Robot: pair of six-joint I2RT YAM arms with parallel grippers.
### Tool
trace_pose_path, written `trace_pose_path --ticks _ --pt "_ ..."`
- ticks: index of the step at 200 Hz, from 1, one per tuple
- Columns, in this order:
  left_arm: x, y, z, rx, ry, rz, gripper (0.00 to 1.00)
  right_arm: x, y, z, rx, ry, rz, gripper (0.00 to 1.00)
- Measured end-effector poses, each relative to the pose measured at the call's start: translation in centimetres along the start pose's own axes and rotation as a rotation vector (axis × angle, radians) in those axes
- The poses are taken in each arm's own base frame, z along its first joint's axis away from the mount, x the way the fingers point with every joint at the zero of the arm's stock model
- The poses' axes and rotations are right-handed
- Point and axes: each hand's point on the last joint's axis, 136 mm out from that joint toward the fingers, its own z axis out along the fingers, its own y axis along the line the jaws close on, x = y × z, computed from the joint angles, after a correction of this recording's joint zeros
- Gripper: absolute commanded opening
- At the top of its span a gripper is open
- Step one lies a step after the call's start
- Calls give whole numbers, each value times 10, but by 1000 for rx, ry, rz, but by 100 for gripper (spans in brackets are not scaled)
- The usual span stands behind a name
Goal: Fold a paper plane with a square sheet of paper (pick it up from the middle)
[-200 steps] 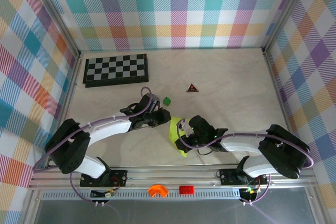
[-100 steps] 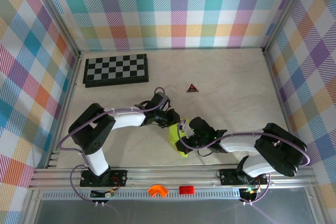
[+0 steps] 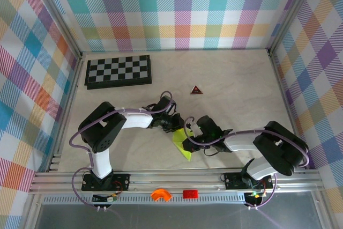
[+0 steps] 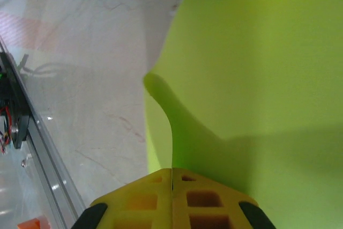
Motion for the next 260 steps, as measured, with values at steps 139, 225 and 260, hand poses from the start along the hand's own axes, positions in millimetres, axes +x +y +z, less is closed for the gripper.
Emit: trace_pose_path --ticks 139,225,260 --pt "0 0 0 2 -2 0 14 -6 -9 -4 -3 7 107 7" --pt "1 0 0 2 -2 1 14 -8 -13 -12 38 -12 126 8" --pt "1 0 0 3 -2 1 14 -7 -14 -14 44 -10 128 8"
